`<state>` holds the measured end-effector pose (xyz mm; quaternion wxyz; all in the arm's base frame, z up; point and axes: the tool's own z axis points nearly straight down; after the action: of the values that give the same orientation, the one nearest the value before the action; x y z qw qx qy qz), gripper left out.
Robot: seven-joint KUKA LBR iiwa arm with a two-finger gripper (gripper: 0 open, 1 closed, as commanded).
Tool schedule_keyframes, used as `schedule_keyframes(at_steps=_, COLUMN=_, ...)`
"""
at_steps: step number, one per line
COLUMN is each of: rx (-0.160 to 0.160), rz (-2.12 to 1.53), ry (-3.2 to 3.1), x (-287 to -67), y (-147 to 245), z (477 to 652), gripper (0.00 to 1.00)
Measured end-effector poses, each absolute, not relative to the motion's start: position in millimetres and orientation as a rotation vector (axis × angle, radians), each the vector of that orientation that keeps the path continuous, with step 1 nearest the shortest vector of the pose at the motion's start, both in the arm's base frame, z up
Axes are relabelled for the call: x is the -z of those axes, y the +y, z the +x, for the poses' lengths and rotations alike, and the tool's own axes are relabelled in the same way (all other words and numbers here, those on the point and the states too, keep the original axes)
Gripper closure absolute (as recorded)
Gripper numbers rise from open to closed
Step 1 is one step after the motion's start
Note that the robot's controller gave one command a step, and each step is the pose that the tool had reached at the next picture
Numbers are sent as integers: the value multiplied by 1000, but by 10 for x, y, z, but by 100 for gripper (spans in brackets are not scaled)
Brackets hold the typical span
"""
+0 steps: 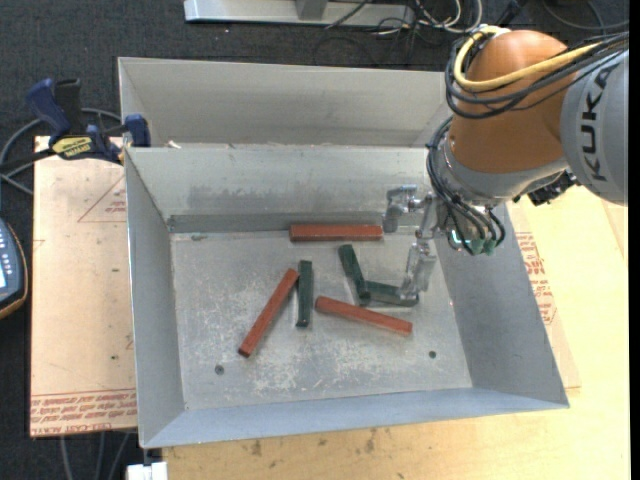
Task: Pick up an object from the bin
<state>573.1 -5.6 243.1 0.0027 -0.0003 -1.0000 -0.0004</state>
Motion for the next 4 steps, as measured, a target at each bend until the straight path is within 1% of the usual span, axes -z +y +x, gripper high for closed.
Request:
schedule_keyframes(at_steps=1, rx=2, rz=-62, ry=-3136, x=-656, y=-341, z=5698, gripper=0)
schedule_keyframes(at_steps=2, rx=1, rz=-59, ry=-3142, x=-704, y=-338, z=5720, gripper=100)
schedule_keyframes(at_steps=3, rx=-2, rz=-135, ry=-3151, x=-2021, y=-660, z=5756, gripper=100)
schedule_keyframes(at_steps=4, rx=-1, rz=-133, ry=-3142, x=-1972, y=-654, z=5737, gripper=0)
